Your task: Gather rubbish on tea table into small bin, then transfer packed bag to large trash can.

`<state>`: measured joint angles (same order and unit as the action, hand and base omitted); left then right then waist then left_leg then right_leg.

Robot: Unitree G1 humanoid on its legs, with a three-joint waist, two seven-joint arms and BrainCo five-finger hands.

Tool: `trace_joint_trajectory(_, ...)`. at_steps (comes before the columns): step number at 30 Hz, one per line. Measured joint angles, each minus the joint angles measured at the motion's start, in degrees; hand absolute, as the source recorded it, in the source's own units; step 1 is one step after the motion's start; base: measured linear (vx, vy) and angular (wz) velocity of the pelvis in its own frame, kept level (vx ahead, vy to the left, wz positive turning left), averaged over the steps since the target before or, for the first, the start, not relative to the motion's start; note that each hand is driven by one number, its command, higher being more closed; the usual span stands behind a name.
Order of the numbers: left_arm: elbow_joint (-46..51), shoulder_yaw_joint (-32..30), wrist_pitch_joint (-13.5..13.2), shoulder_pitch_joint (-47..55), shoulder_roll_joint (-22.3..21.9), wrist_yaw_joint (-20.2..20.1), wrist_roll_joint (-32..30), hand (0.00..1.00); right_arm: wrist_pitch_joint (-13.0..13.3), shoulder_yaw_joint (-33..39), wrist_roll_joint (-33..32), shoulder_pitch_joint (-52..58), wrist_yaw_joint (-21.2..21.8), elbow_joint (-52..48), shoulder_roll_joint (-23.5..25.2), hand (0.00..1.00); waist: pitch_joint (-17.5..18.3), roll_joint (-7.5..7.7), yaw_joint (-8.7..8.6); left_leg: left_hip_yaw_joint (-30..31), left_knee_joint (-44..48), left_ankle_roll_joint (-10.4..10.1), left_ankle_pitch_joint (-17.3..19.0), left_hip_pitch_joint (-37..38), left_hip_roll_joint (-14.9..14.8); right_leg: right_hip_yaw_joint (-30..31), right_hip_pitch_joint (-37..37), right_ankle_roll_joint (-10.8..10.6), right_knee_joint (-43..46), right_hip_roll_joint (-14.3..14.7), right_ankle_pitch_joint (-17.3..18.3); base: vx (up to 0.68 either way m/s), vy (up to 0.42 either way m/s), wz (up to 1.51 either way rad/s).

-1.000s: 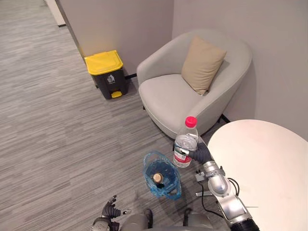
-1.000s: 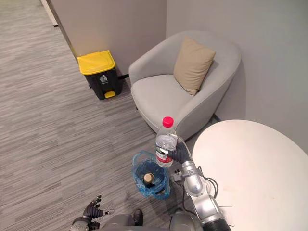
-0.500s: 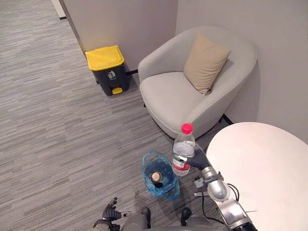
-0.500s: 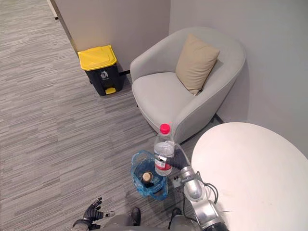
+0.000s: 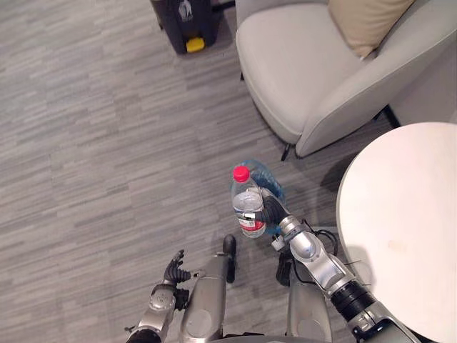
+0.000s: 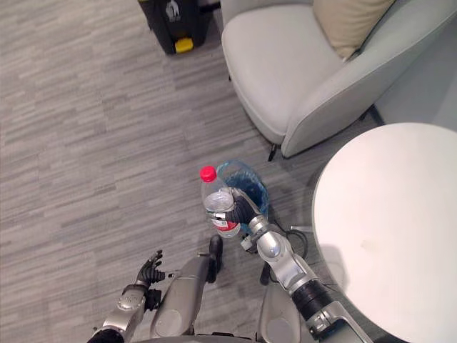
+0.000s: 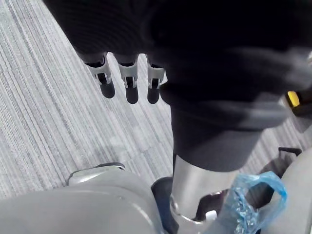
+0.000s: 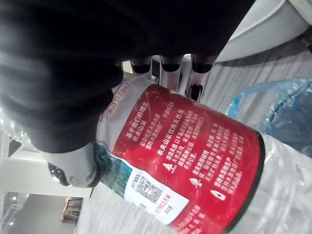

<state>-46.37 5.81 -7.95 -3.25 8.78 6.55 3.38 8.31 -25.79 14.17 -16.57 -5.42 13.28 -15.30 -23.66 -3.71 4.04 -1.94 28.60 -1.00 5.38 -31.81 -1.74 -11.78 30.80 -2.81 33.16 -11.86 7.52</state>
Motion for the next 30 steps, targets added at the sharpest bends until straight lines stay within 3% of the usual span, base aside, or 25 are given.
trace_joint_trajectory(10,6.52,-4.25,-0.95,-8.78,-3.66,1.6,2.92,0.0,-1.37,2.55,0.79,-13.8,-6.3,1.55,0.21,1.0,-3.7,0.56,0.25,-2.66,12.41,0.1,0.05,-22.63,-3.03,0.74,22.39,1.08,13.82,-1.53,2.81,-0.1,-0.033,0.08)
trace_joint_trajectory(15,9.87,-6.21,-2.1,-13.35,-3.98,2.48,3.87,0.0,-2.64,6.92,1.15,-19.73,-9.48,4.51,-1.09,1.0,-5.9,0.79,1.49,-2.15,16.97,0.21,0.12,-32.09,-3.41,0.95,32.16,1.9,19.94,-2.29,4.5,-0.04,-0.05,0.08)
trace_joint_trajectory(21,13.33,-6.64,-2.79,-14.25,-3.42,2.81,5.07,0.0,-3.88,8.19,1.16,-23.97,-11.42,9.55,-2.64,1.0,-5.95,0.84,1.57,-1.27,20.12,0.13,0.16,-38.14,-4.13,0.76,38.23,2.8,23.86,-2.34,6.1,-0.01,-0.023,0.02)
trace_joint_trajectory(30,16.02,-7.04,-3.99,-14.38,-2.76,3.56,6.21,0.0,-4.87,10.71,1.12,-27.05,-13.41,13.04,-3.86,1.0,-5.94,0.84,1.55,0.27,21.54,-0.35,0.23,-41.89,-4.37,-0.47,41.49,3.7,26.0,-2.37,7.24,-0.02,-0.004,0.05)
